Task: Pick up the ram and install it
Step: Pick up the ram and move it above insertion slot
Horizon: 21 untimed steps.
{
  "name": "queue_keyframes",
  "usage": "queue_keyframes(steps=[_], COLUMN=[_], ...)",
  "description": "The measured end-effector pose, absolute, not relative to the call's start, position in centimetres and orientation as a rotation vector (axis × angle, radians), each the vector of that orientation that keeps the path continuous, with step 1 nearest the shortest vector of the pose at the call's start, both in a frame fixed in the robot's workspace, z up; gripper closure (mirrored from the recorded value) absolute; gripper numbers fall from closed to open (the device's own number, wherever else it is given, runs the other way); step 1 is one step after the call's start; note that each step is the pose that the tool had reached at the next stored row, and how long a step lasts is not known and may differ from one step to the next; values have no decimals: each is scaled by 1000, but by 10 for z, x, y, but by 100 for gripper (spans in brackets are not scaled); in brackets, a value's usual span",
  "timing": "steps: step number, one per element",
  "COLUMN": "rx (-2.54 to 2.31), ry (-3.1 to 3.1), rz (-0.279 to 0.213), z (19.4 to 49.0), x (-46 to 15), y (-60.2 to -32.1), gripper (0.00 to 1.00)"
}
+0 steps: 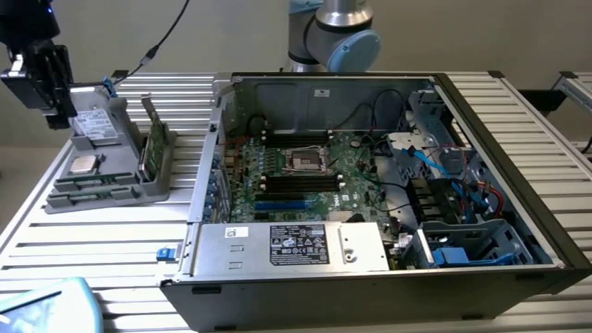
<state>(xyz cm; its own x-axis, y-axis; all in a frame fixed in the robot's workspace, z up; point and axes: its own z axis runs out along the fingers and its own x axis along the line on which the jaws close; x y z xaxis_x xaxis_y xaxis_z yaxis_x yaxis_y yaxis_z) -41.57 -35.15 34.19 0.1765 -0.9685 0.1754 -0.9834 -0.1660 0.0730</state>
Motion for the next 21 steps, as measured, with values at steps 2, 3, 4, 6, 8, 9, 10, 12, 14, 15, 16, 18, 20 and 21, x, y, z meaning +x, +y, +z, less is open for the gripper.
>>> queue_keyframes(steps=[2,3,4,6,8,9,10,12,14,15,16,18,20,21], rx=[2286,2295,2305,2320,2346,2357,2369,2388,2389,2389,2390,2390,2389,2389], ry=[-1915,-1921,-1930,-1940,-1962,-1973,-1982,-1999,-2000,-2000,-2000,-2000,-1999,-1999], rz=[145,152,155,149,129,115,99,68,66,66,66,67,66,65], z=[341,341,341,341,341,341,341,341,341,341,341,340,337,336], x=[-417,-418,-418,-420,-422,-423,-424,-427,-430,-430,-431,-432,-433,-434], y=[-352,-352,-352,-352,-352,-352,-352,-352,-352,-352,-352,-352,-353,-353], gripper=[57,57,57,57,57,57,57,57,57,57,57,57,57,57])
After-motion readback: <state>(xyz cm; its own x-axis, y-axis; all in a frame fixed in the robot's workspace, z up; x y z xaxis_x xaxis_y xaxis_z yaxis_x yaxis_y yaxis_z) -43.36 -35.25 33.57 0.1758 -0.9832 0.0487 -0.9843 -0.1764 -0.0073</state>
